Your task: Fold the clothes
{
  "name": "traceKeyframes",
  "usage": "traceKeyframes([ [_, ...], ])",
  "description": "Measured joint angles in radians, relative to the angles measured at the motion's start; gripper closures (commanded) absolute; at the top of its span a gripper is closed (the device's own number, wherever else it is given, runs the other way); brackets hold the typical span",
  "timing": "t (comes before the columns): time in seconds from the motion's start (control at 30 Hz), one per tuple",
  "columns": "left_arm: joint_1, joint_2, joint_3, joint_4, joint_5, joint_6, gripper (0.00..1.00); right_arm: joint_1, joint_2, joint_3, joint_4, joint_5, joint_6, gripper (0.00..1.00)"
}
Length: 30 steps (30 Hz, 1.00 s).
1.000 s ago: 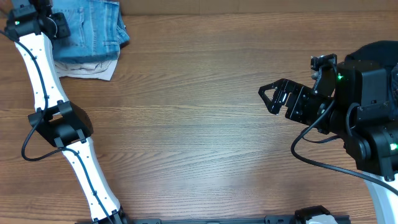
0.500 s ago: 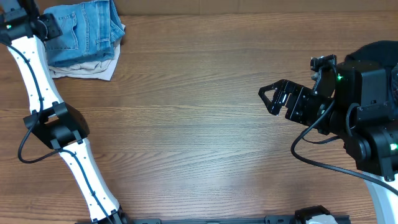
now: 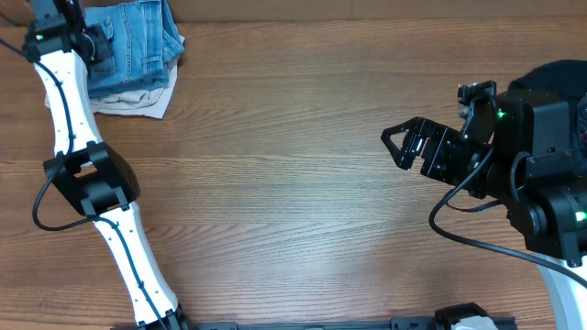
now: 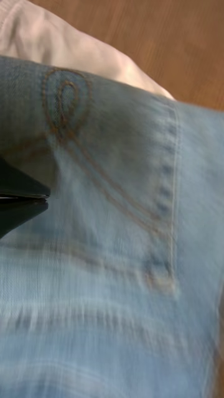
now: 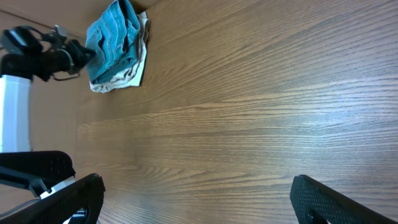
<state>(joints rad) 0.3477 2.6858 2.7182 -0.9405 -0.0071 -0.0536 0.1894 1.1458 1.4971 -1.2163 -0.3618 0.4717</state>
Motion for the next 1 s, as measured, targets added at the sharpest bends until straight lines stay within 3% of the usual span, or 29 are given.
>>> traceKeyframes([
  [0.17, 0.007, -0.001, -0.135, 0.085, -0.120, 0.000, 0.89, 0.000, 0.000, 0.000, -0.001, 0.000, 0.000, 0.01],
  [0.37, 0.021, -0.029, -0.225, 0.132, -0.148, 0.000, 0.89, 0.000, 0.000, 0.000, -0.005, 0.002, 0.000, 0.01],
  [0.7, 0.034, -0.070, -0.074, 0.023, -0.137, -0.058, 0.90, 0.000, 0.000, 0.000, -0.017, 0.011, 0.000, 0.00],
  [1.0, -0.051, -0.189, -0.021, 0.199, -0.048, -0.140, 0.77, 0.000, 0.000, 0.000, -0.019, 0.012, 0.000, 0.01],
])
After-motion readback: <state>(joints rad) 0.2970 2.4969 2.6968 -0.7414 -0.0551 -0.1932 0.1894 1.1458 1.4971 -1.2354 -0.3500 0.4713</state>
